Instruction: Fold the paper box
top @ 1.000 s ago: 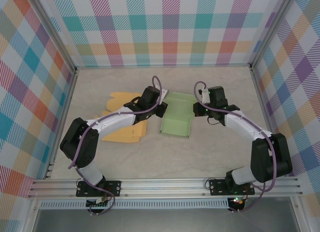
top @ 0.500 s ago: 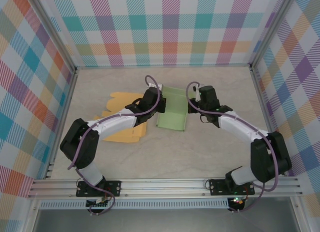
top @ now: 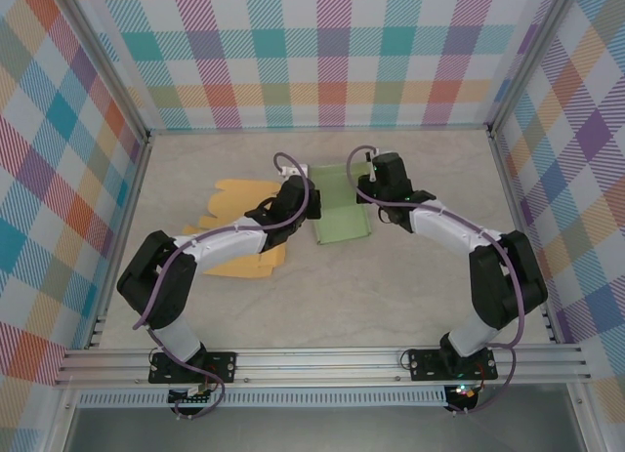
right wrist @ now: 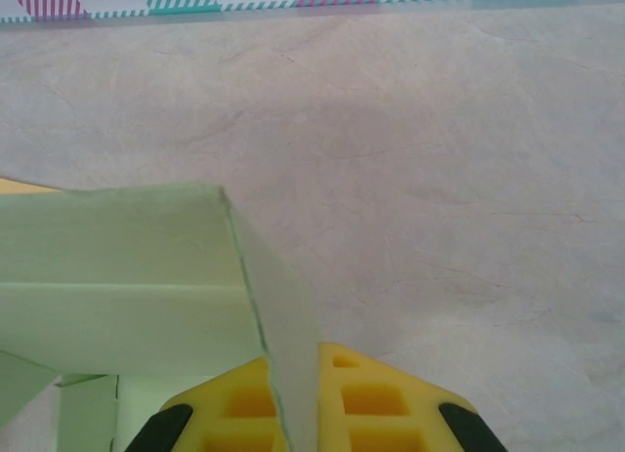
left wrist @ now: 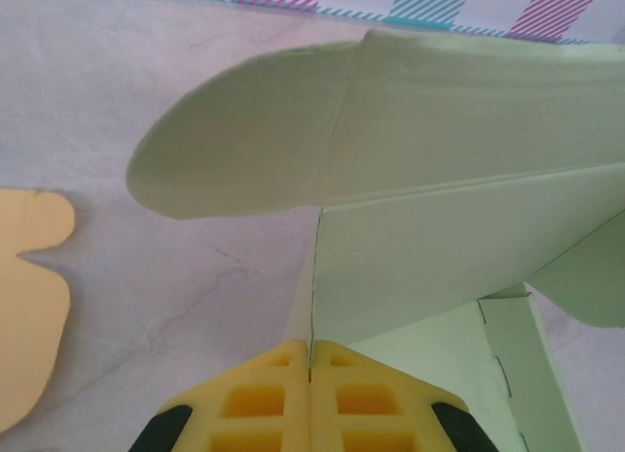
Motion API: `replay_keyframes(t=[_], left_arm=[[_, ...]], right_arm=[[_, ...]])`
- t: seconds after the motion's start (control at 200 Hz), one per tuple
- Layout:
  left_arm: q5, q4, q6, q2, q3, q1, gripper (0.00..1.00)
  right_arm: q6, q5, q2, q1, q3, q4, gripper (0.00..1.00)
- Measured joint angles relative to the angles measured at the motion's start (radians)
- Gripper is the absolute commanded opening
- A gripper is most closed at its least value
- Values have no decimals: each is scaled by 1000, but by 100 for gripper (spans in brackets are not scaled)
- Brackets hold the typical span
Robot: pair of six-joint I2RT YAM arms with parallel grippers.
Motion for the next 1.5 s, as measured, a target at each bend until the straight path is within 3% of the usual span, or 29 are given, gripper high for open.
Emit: replay_keyframes(t=[0.785,1.18,1.5], left_arm=[[-160,115,-114,1,-121,-59,0],[-189,118,-118,2,-125,-70,0],[-213,185,-140,3,-194,-85,0]], right_arm=[[131,109,-59,119,-156,89,13],[201,132,-57,130,-160,123,13],[249,174,-57,176,-260,234,13]])
